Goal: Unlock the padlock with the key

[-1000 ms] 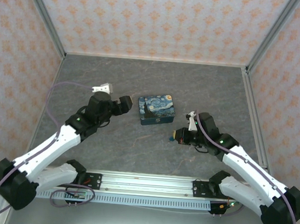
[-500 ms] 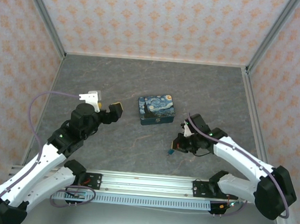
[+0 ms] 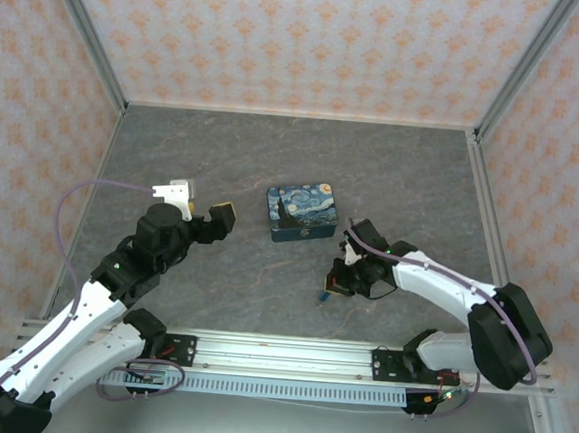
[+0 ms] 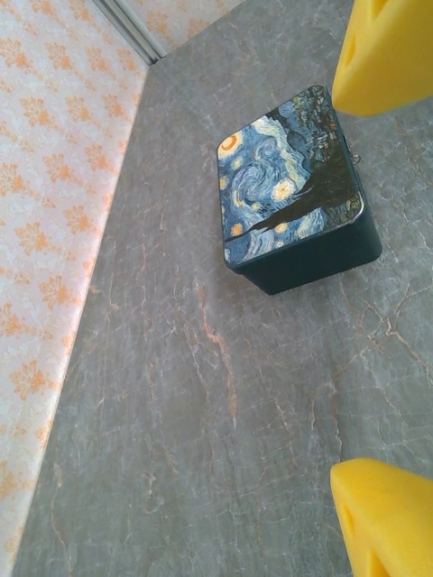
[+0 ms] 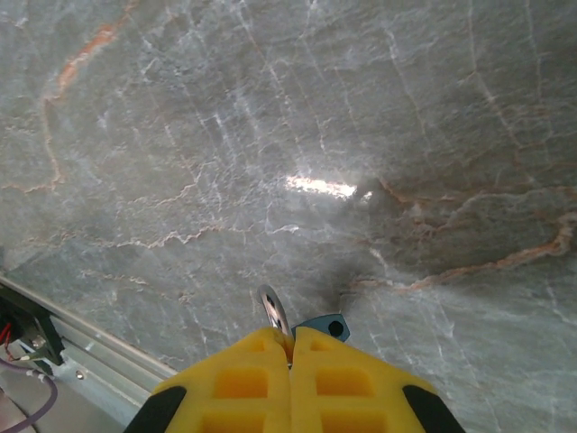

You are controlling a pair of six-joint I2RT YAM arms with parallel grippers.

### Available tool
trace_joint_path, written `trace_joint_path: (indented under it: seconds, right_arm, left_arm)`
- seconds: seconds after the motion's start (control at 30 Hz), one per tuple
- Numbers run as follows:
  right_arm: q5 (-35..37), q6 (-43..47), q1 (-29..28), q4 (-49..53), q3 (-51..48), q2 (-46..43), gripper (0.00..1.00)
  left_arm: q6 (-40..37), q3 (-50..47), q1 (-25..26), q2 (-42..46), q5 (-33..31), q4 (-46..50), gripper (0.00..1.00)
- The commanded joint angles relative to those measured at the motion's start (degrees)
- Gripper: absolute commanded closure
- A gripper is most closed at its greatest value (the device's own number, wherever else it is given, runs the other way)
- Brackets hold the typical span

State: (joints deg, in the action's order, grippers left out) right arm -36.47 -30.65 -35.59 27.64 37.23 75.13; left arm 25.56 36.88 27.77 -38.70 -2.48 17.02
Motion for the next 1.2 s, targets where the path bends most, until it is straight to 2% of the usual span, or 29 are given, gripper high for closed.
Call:
trace_joint_path:
  seconds: [0.0,0.33,0.6,0.7,0.83,1.0,1.1,1.17]
  right_arm:
    - [0.53,0.06,-0.42,-2.77,2.26,2.56,1.0]
    - [1.24,0.87,-0.36,-6.32,3.64,9.1,1.0]
    - [6.28,1.74,-0.38,-4.97,4.45,6.65,0.76]
    - [9.04,2.51,-0.18,-3.14,4.77,4.0,0.7]
    - [15.7,3.84,0.38,-0.3,5.39,-1.67,0.64]
    - [28.22,5.46,1.91,1.69,5.22,-11.95,0.55]
    - [38.12,7.5,2.88,2.03,4.83,-19.02,0.4]
    - [42.28,10.04,3.63,1.01,4.45,-22.66,0.29]
  left_arm:
    - [-0.89,-0.43,0.44,0.81,-2.0,0.81,0.02]
    - [-0.73,-0.43,0.44,0.64,-2.01,0.74,0.02]
    - [-0.16,-0.42,0.45,0.64,-2.09,0.83,0.02]
    - [-0.07,-0.45,0.45,0.4,-2.24,0.72,0.02]
    - [0.42,-0.33,0.43,-0.71,-4.57,0.66,0.02]
    - [0.5,-0.78,0.04,-3.13,-12.52,-0.26,0.0]
    - [-3.72,-0.87,-0.93,-5.42,-15.17,-2.89,0.0]
    - [-7.38,-0.27,-1.34,-6.66,-15.42,-4.71,0.0]
